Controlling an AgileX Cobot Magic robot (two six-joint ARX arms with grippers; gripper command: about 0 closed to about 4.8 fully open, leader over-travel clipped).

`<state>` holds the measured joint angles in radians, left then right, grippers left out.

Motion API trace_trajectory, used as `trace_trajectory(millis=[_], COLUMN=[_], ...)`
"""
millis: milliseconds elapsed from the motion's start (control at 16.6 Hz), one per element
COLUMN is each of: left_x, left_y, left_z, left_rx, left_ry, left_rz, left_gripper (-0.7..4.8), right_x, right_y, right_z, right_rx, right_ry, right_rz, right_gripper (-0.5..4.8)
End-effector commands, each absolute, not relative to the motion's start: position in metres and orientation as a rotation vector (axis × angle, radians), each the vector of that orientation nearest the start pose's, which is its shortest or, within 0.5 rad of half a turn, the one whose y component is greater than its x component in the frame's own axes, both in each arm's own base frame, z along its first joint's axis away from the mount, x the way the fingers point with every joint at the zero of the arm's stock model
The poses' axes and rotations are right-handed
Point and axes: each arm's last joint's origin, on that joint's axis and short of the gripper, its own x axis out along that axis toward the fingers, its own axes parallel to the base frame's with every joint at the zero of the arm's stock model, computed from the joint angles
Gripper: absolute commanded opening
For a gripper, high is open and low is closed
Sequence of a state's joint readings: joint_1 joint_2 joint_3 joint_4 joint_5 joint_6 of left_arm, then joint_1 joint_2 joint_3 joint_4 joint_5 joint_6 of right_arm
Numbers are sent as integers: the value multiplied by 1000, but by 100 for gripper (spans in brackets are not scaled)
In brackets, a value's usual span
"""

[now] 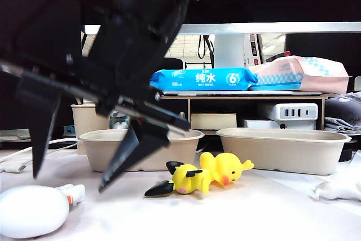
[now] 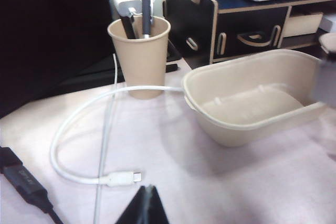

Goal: Put the dolls with similar colors into the same paper box, while dolls with different colors go into separate paper boxes.

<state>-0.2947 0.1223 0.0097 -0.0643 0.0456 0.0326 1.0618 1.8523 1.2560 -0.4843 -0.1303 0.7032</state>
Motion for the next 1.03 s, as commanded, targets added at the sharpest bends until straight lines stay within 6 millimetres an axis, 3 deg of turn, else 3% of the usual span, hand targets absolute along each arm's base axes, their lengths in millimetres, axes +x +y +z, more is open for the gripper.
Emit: trace_trajectory(millis=[60,544,846,1027], left_x=[98,98,98,98], left_y=[-31,-31,-31,-31], left_z=[154,154,154,154], left_rx=[52,51,51,51], left_ry=[140,135,135,135], left_rz=[-344,-343,-343,-343], left_gripper=[-5,-5,-5,-5], right_x=[173,171,173,172], right_y=[339,353,355,351], right_z=[184,157,161,160], right_rx=[82,77,2,-56], right_ry=[1279,1326,1318,1330], right_rz=[642,576,569,573], right_gripper=[313,298,195,96])
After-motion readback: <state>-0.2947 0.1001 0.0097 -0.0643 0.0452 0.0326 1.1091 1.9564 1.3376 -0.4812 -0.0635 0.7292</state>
